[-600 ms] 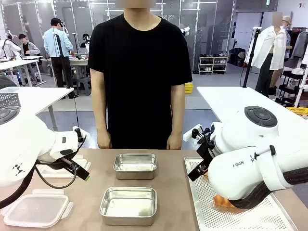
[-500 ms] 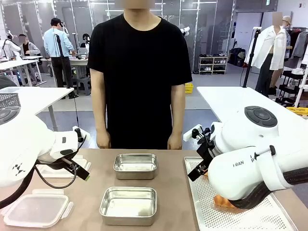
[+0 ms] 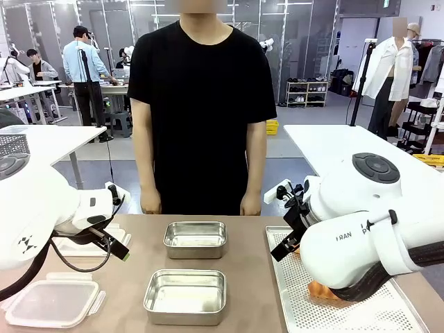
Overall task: Place the bread into the airtight container.
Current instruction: Pick up a Butter Roll and place it into an empty Airtight Container.
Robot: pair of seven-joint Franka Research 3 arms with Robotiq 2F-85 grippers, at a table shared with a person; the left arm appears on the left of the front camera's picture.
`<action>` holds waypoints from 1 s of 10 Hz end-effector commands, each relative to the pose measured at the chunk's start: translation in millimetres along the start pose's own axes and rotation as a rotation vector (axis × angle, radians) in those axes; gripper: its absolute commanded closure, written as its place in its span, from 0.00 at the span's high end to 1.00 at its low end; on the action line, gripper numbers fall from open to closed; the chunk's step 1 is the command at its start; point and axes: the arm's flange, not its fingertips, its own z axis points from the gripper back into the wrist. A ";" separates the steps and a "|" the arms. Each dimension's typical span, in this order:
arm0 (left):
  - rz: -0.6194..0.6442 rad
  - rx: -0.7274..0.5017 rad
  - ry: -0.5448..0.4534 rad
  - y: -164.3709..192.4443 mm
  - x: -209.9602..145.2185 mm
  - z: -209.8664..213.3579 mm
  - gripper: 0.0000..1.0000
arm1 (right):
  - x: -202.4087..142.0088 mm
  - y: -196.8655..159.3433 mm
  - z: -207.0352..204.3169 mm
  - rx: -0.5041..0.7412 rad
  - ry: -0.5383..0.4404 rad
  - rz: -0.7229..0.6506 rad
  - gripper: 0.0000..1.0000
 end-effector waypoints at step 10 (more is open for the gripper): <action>-0.038 -0.128 -0.098 38.0 64.9 151.4 1.00 | 56.3 -75.3 164.6 0.024 -0.070 0.037 1.00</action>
